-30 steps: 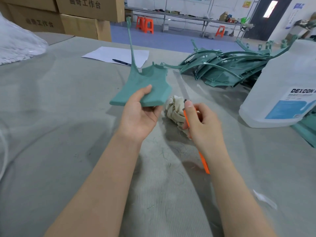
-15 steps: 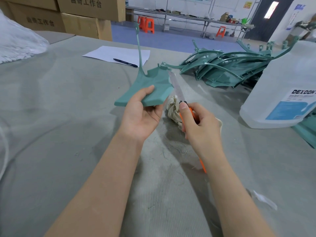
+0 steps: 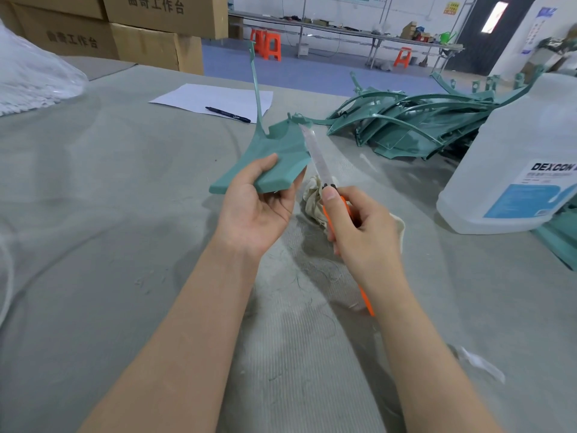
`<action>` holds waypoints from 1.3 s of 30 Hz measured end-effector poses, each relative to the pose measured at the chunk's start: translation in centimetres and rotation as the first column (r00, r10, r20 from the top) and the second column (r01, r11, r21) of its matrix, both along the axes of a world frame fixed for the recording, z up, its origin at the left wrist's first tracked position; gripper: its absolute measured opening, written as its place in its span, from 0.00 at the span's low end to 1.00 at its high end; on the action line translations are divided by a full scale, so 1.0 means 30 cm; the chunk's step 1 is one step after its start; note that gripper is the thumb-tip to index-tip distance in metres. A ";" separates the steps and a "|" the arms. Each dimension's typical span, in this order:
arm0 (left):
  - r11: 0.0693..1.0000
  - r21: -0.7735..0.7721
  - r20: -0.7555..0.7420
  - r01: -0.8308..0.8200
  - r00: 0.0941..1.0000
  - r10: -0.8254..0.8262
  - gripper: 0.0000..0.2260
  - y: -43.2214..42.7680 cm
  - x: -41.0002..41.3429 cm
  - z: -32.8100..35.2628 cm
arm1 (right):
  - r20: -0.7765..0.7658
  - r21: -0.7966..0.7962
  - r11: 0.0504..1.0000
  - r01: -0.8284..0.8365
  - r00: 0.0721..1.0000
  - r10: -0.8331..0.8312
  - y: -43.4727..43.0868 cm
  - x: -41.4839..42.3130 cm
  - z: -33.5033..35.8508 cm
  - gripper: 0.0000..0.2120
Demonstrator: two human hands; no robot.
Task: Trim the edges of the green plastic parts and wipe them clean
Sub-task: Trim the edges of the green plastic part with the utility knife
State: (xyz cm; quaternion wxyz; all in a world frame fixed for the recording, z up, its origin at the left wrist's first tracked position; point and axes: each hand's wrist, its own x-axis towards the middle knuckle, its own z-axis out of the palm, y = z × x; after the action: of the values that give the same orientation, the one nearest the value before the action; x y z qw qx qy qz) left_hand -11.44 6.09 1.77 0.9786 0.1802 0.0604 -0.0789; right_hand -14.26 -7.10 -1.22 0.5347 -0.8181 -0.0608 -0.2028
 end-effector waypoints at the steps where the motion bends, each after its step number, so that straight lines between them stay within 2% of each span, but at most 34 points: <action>1: 1.000 -0.005 0.005 0.006 1.000 -0.006 0.12 0.001 0.000 0.000 | -0.001 0.004 1.000 -0.003 1.000 0.003 0.000 -0.001 0.000 0.20; 7: 0.999 -0.017 0.027 0.042 0.999 -0.041 0.09 0.005 -0.009 0.002 | -0.024 0.043 0.998 -0.044 0.999 0.045 0.000 -0.004 0.002 0.22; 13: 0.999 -0.026 0.028 0.040 0.999 -0.040 0.15 0.002 -0.012 0.005 | -0.027 0.070 0.998 0.002 1.000 0.000 -0.004 -0.002 0.007 0.16; 17: 0.999 -0.006 0.023 0.037 0.999 -0.037 0.17 0.005 -0.008 0.005 | -0.014 0.094 0.996 0.006 1.000 -0.004 -0.002 -0.001 0.002 0.16; 25: 1.000 0.016 -0.008 0.003 1.000 -0.003 0.10 0.001 0.002 -0.003 | 0.004 0.000 1.000 -0.010 1.000 0.010 0.007 -0.005 0.002 0.18; 33: 0.997 0.040 -0.056 -0.060 0.996 0.062 0.07 0.013 0.019 -0.019 | 0.054 -0.161 0.978 -0.135 0.988 0.145 0.026 -0.028 0.002 0.13; 36: 0.998 0.028 -0.041 -0.064 0.997 0.065 0.08 0.013 0.012 -0.015 | 0.052 -0.053 0.996 -0.070 0.996 0.073 0.013 -0.020 0.003 0.13; 39: 0.999 0.020 -0.030 -0.042 0.999 0.042 0.11 0.009 0.003 -0.008 | 0.031 -0.030 0.999 0.034 0.999 -0.033 -0.003 -0.007 0.000 0.11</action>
State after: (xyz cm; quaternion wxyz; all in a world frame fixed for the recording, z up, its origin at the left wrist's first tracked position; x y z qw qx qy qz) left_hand -11.34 6.37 1.54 0.9772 0.1872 0.0798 -0.0605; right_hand -14.47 -7.18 -1.21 0.5179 -0.8238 -0.0582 -0.2233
